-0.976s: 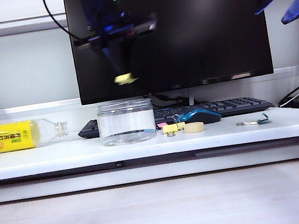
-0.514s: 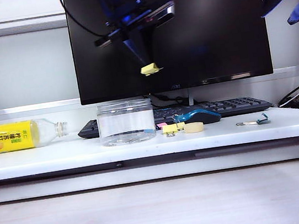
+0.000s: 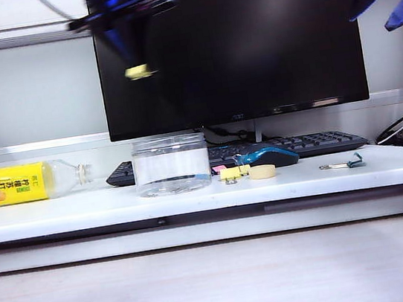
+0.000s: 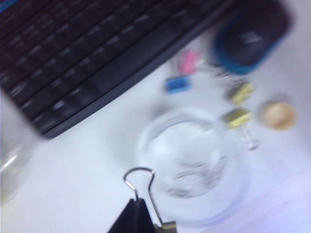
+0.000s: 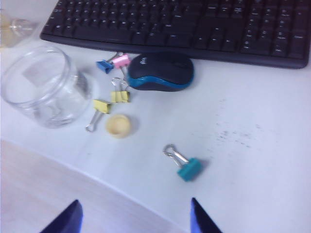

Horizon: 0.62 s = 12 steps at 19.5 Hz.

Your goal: Take the clips out of the round transparent plastic box and place them on the table.

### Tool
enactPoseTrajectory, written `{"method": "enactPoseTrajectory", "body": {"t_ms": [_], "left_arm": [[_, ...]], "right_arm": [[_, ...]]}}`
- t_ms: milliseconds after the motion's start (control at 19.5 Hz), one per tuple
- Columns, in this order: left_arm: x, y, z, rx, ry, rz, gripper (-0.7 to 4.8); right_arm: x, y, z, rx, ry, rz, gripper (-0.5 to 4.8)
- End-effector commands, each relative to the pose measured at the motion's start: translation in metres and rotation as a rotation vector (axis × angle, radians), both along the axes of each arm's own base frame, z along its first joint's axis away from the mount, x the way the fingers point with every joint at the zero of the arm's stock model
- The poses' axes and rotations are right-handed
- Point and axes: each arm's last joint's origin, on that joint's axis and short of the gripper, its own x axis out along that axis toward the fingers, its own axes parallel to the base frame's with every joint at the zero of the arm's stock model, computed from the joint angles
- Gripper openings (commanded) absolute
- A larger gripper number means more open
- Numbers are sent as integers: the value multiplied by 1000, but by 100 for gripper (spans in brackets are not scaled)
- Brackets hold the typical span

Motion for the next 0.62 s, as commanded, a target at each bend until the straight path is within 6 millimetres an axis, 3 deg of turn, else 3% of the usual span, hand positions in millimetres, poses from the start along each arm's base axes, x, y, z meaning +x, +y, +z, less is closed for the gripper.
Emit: {"method": "enactPoseTrajectory", "body": {"t_ms": [51,206,360,617], "left_arm": [[-2,15,13,-21,-26,32,-6],[4,27,13,-42,-12,54,-6],[16,40,-10,-15,54,85,-6],[27,40,-43,14,97,88,-6]], "right_arm": [[1,2,4,31,-29,45,284],[1,2,5,39,-29,44,284],[1,2,5,52,-21,41,284],[3,3,3,63,-11,56,284]]}}
